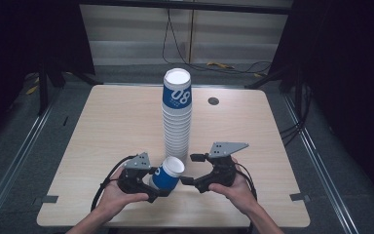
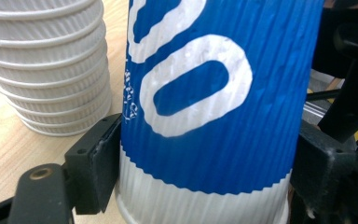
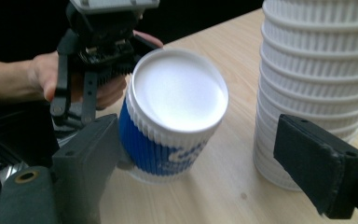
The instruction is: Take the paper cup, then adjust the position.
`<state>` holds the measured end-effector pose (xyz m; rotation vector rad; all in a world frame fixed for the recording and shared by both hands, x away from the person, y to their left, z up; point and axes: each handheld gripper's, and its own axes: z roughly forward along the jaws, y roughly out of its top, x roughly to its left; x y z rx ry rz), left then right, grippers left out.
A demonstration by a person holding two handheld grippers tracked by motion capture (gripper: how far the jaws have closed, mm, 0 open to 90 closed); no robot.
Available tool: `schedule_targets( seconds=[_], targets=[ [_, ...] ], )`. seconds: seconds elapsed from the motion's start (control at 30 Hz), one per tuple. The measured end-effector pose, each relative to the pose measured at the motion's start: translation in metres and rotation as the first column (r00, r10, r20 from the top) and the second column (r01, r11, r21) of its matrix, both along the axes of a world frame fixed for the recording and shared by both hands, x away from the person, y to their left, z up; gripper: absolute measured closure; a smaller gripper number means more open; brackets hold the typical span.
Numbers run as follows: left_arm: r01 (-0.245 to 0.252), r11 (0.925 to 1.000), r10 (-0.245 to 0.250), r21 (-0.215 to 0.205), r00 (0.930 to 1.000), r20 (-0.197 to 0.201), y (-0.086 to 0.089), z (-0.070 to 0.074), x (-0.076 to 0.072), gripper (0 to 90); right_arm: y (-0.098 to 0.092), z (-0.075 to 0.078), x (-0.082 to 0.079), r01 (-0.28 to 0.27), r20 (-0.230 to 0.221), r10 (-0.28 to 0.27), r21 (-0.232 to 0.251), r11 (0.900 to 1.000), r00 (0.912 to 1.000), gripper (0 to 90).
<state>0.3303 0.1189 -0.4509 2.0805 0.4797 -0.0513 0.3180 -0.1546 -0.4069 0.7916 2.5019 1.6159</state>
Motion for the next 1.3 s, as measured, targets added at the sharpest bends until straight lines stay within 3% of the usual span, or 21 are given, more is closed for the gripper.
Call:
schedule_targets(
  seconds=[0.17, 0.27, 0.4, 0.7, 0.83, 0.87, 0.93, 1.03, 1.07, 1.13, 1.17, 1.3],
  targets=[
    [0.005, 0.9989, -0.006, 0.048, 0.9999, 0.011, 0.0, 0.0, 0.0, 20.3, 0.004, -0.005, -0.002, -0.009, -0.023, 0.008, -0.05, 0.999, 0.9997, 14.1],
    [0.005, 0.9936, -0.007, 0.113, 0.9998, 0.017, -0.001, 0.001, -0.001, 20.4, 0.005, -0.008, -0.002, -0.027, -0.035, 0.024, -0.078, 0.997, 0.9991, 13.8],
    [0.018, 0.9891, -0.02, 0.147, 0.9996, 0.017, -0.001, 0.0, -0.003, 20.6, 0.007, -0.008, -0.001, -0.047, -0.035, 0.043, -0.105, 0.993, 0.9985, 13.9],
    [0.021, 0.9852, -0.025, 0.17, 0.9995, 0.021, -0.002, 0.001, -0.006, 21.0, 0.007, -0.011, -0.002, -0.08, -0.069, 0.069, -0.171, 0.982, 0.9952, 16.0],
    [0.04, 0.9819, -0.045, 0.185, 0.9988, 0.019, -0.004, 0.002, -0.007, 21.0, 0.008, -0.011, -0.003, -0.099, -0.069, 0.086, -0.21, 0.973, 0.9939, 15.6],
    [0.055, 0.9786, -0.059, 0.198, 0.9981, 0.016, -0.005, 0.002, -0.008, 21.0, 0.009, -0.012, -0.004, -0.12, -0.061, 0.109, -0.225, 0.967, 0.9921, 16.9],
    [0.068, 0.9736, -0.075, 0.218, 0.9969, 0.024, -0.008, 0.002, -0.009, 21.0, 0.01, -0.012, -0.004, -0.112, -0.051, 0.102, -0.244, 0.963, 0.9934, 16.7],
    [0.084, 0.9682, -0.093, 0.236, 0.9953, 0.027, -0.011, 0.002, -0.011, 21.0, 0.013, -0.014, -0.005, -0.146, -0.069, 0.133, -0.264, 0.953, 0.9888, 16.3],
    [0.081, 0.965, -0.092, 0.249, 0.9953, 0.031, -0.012, 0.002, -0.012, 21.0, 0.015, -0.014, -0.005, -0.164, -0.073, 0.149, -0.285, 0.945, 0.9861, 16.8],
    [0.088, 0.9619, -0.098, 0.259, 0.9948, 0.027, -0.013, 0.002, -0.012, 21.0, 0.016, -0.014, -0.005, -0.166, -0.077, 0.15, -0.289, 0.943, 0.9857, 17.2],
    [0.092, 0.9573, -0.104, 0.274, 0.994, 0.033, -0.014, 0.002, -0.013, 21.0, 0.018, -0.014, -0.005, -0.182, -0.077, 0.167, -0.31, 0.933, 0.983, 20.6],
    [0.096, 0.948, -0.114, 0.304, 0.9925, 0.044, -0.016, 0.0, -0.014, 21.0, 0.02, -0.013, -0.005, -0.2, -0.068, 0.188, -0.322, 0.925, 0.9799, 23.4]
  ],
)
